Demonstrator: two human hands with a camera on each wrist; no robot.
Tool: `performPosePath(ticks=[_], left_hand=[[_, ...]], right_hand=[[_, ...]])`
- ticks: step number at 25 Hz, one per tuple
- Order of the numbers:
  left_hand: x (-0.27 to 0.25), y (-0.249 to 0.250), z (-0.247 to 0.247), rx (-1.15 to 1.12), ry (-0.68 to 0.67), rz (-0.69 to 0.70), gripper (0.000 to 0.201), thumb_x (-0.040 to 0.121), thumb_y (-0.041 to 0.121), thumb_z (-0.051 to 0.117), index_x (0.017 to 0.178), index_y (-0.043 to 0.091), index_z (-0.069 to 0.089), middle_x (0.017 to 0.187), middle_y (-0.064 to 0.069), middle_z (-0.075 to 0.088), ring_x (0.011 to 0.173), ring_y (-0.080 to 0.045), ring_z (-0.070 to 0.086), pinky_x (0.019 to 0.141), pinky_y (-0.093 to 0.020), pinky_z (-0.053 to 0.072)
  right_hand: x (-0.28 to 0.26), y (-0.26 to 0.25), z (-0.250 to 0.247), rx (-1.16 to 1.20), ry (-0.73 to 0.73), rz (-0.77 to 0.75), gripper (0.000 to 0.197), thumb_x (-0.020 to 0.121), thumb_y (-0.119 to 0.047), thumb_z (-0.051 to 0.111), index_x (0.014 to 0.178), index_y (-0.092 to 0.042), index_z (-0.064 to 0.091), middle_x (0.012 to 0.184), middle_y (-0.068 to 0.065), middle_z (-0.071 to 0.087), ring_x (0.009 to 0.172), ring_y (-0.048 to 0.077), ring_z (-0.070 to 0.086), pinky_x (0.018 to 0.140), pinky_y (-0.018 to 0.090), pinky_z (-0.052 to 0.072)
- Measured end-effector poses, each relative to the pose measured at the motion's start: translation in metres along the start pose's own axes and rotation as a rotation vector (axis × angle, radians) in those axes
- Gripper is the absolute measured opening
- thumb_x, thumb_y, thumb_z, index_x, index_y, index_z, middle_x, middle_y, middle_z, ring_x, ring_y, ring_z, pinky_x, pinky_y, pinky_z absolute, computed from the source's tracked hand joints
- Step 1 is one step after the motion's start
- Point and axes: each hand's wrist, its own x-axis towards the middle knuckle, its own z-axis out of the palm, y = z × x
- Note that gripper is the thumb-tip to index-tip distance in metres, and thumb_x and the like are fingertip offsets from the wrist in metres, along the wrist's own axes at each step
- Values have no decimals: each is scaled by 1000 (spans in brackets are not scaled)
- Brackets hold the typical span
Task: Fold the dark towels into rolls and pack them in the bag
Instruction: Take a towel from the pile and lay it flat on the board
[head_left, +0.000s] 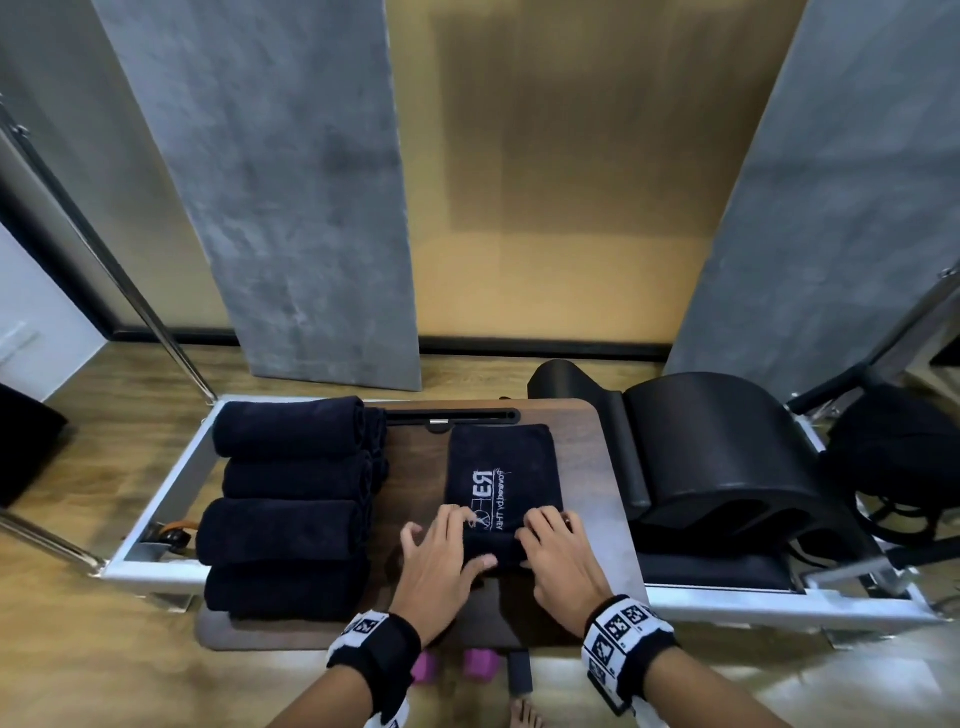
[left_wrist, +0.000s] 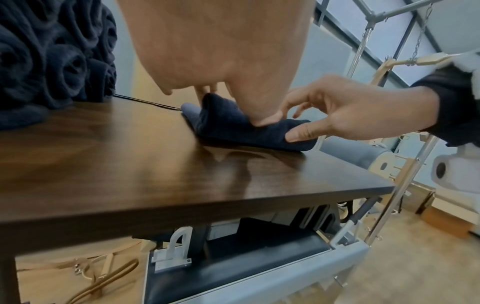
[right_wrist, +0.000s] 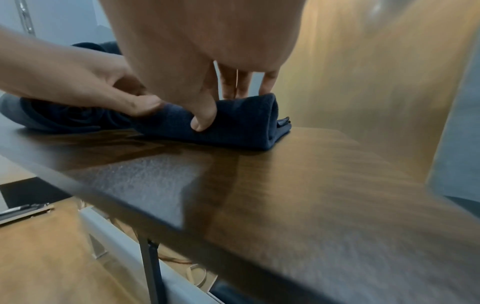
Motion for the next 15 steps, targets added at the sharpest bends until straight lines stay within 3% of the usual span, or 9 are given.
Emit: performPosePath(ticks=[2, 4, 6, 8, 11, 13, 15], left_hand=[[-4, -5, -3, 42, -9, 45, 54, 88, 65, 65, 129, 33, 50, 134, 16, 42, 126, -6, 44, 107, -46, 31], [-1, -5, -10, 63, -19, 20, 46, 85, 51, 75, 124, 35, 57, 132, 14, 47, 125, -12, 50, 105, -46, 35], [5, -1, -15, 68, -43, -32, 34, 93, 43, 69, 126, 38, 61, 129, 17, 49, 124, -11, 47, 103, -42, 31], [15, 2, -14, 70, -69, -74, 27, 103, 35, 57, 129, 40, 60, 127, 22, 50, 123, -9, 42, 100, -40, 27], [31, 5, -11, -9, -75, -121, 23, 108, 25, 45, 122, 39, 57, 117, 20, 54, 118, -12, 45, 97, -41, 26], [37, 8, -11, -75, -62, -140, 17, 109, 25, 43, 117, 38, 51, 108, 18, 56, 114, -14, 46, 97, -43, 27], [41, 10, -12, -106, -36, -149, 13, 109, 28, 43, 114, 40, 45, 102, 18, 52, 111, -15, 48, 96, -43, 28]], right_hand=[[6, 3, -5, -15, -53, -5, 26, 90, -22, 61, 115, -19, 65, 114, -1, 61, 109, 24, 56, 100, 39, 43], [13, 6, -7, 29, -77, -14, 32, 96, -20, 53, 128, -20, 56, 118, -1, 62, 111, 24, 54, 99, 37, 40], [16, 10, -10, 150, -76, 8, 40, 98, -15, 53, 137, -22, 45, 116, 0, 66, 107, 23, 56, 94, 36, 43], [17, 13, -11, 249, -57, 25, 40, 101, -22, 56, 137, -25, 38, 116, 0, 65, 104, 22, 58, 90, 34, 45], [13, 23, -8, 302, -106, 27, 56, 93, -46, 68, 138, -25, 42, 132, -3, 50, 116, 18, 52, 98, 34, 45], [13, 32, -5, 237, -86, 20, 57, 91, -38, 72, 140, -23, 48, 140, -1, 42, 125, 19, 46, 103, 34, 44], [18, 40, -5, 152, -59, 2, 47, 95, -33, 66, 140, -24, 54, 137, -2, 45, 127, 20, 45, 102, 35, 41]])
